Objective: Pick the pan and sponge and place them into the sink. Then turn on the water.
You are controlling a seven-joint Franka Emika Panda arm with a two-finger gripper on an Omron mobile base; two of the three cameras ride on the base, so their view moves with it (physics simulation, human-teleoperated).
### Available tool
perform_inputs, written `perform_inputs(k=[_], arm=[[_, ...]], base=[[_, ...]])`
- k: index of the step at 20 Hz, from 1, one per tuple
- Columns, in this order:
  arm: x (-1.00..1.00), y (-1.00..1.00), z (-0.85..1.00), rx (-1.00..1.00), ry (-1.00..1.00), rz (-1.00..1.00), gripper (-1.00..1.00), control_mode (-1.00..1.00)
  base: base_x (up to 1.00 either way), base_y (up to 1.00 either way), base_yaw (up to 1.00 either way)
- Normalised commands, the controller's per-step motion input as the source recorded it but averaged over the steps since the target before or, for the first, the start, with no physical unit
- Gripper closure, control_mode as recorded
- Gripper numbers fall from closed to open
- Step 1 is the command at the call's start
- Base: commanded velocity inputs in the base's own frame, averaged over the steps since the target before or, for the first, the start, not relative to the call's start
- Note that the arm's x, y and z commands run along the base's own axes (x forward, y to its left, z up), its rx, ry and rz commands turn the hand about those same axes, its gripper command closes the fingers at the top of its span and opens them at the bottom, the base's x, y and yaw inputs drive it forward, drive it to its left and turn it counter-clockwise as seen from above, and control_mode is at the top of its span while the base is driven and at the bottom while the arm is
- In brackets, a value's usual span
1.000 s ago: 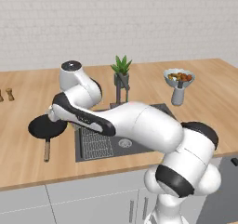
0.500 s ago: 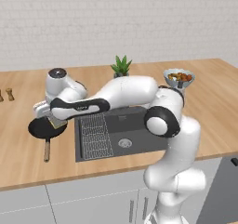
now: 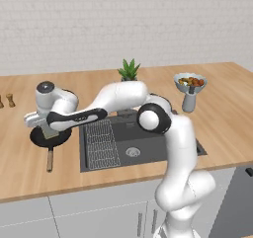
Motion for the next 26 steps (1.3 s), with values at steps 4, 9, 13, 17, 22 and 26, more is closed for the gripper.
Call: perform_inputs(k=[4, 9, 13, 17, 22, 26], arm=[[0.27, 0.12, 0.0, 0.0, 0.02, -0.12, 1.0, -1.0], [0.47, -0.07, -0.01, 0.0, 0.05, -0.12, 1.0, -1.0], [0.48, -0.05, -0.14, 0.0, 0.03, -0.11, 1.0, -1.0], [0.35, 0.0, -0.38, 0.02, 0.01, -0.08, 1.0, -1.0], [0.24, 0.0, -0.41, 0.05, 0.04, -0.07, 1.0, -1.0], [0.18, 0.0, -0.33, 0.05, 0.08, -0.07, 1.0, -1.0]], base=[[0.0, 0.0, 0.0], [0.0, 0.0, 0.0], [0.0, 0.0, 0.0], [0.0, 0.0, 0.0], [0.0, 0.0, 0.0], [0.0, 0.0, 0.0]])
